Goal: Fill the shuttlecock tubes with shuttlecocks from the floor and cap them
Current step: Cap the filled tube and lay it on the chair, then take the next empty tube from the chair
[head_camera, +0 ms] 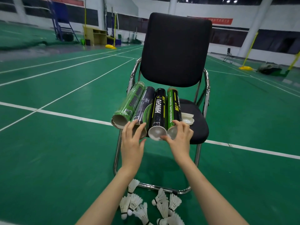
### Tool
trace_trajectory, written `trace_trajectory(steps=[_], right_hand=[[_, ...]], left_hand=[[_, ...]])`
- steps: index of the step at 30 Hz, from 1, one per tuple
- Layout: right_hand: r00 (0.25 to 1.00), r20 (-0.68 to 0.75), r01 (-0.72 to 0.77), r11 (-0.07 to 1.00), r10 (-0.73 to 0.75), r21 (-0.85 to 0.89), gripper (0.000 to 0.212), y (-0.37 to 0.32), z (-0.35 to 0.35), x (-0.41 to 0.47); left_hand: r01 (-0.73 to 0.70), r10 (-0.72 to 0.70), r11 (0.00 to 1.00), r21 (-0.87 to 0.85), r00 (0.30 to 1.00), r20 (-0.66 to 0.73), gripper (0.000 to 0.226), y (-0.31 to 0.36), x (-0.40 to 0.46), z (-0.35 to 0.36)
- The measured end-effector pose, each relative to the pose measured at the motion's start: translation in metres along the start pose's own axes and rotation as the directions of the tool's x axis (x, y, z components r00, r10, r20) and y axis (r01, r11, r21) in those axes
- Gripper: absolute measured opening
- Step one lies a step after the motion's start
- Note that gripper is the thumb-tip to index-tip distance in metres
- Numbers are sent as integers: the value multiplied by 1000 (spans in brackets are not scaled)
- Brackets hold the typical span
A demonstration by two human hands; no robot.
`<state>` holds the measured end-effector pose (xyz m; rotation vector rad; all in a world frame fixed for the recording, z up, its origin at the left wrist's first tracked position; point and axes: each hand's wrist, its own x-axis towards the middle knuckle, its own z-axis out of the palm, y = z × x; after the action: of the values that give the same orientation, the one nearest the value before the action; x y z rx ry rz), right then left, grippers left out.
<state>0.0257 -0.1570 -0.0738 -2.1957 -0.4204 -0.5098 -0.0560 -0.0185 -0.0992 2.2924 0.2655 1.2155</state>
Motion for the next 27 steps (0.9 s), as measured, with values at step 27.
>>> trace_trajectory(steps=[27], right_hand=[[961, 271, 47, 998, -53, 29, 85, -21, -28, 4]], left_hand=[[129, -213, 911, -391, 960, -181, 36, 48, 13, -62]])
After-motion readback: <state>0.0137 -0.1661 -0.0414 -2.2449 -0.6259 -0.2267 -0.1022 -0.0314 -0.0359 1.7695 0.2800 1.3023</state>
